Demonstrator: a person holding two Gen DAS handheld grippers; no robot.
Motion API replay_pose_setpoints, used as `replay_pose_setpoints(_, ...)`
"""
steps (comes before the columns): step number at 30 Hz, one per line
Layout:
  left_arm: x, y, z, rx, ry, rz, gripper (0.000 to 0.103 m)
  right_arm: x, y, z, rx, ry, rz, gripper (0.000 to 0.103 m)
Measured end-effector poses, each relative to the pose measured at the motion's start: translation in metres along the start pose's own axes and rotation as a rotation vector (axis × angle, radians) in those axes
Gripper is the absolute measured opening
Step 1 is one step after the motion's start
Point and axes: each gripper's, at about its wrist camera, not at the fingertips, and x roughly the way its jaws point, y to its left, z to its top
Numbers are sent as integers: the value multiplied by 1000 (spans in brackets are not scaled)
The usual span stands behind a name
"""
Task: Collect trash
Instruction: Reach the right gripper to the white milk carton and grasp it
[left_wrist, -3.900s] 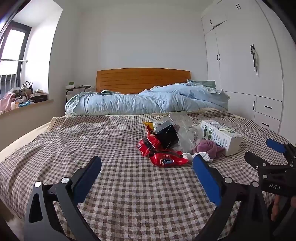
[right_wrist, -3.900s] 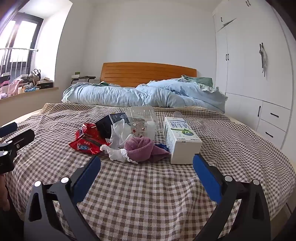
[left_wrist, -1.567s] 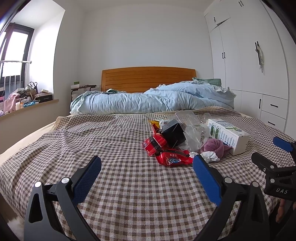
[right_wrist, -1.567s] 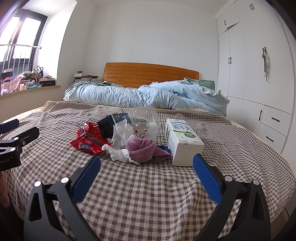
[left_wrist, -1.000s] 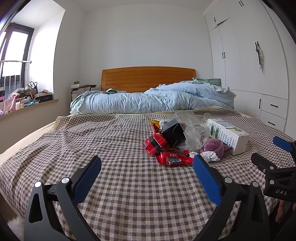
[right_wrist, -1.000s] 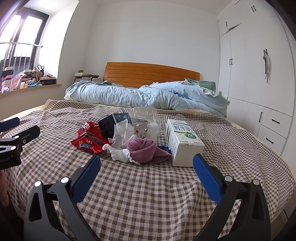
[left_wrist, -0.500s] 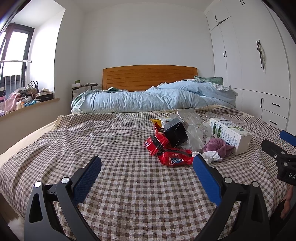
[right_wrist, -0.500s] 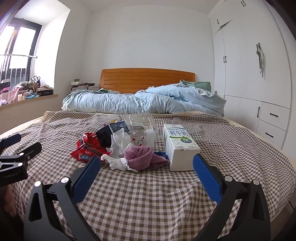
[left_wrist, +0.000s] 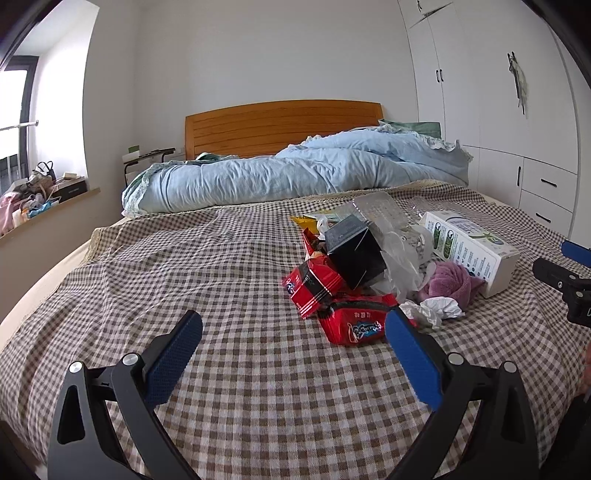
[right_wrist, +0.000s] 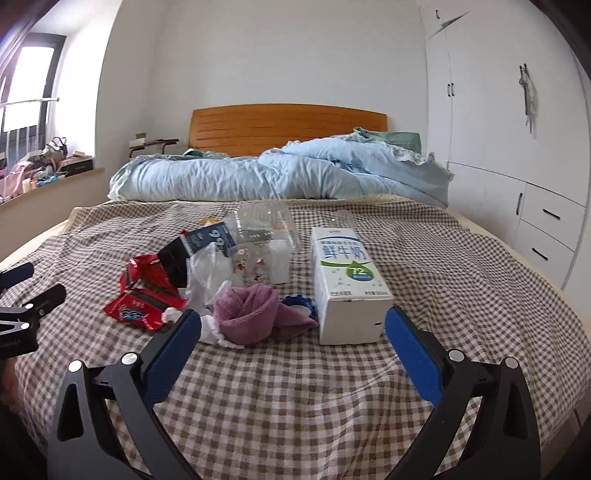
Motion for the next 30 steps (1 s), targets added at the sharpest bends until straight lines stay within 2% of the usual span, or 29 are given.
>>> replay_pose_setpoints(3,24,0,13,-1,35,-39,96,20,-14,8,31,14,1,96)
replay_pose_setpoints(7,59,-2,30,1,105,-47,96,54,-32,17,65,66,-29,96)
replay_pose_setpoints(10,71,1,37,-13,98,-89,96,77,-38,21,32,104,-44,96)
replay_pose_setpoints(14,77,-3,42,27,77,-108,96,101,-47,17,25,148,-37,96)
replay_pose_setpoints(18,90,-4,35,45,119,-133,96,125,-54,8,-6,226,-4,96)
replay_pose_setpoints(20,99,-2,31,38,160,-136,96,133,-60,3,14,260,11,77)
replay_pose_setpoints(21,103,-1,29,32,175,-134,91,134,-63,2,33,260,23,71)
replay_pose_setpoints(25,111,-1,30,21,199,-151,89,131,-64,-2,34,253,29,72)
replay_pose_setpoints(30,122,-17,31,101,228,-127,80,134,-67,-4,55,259,37,72)
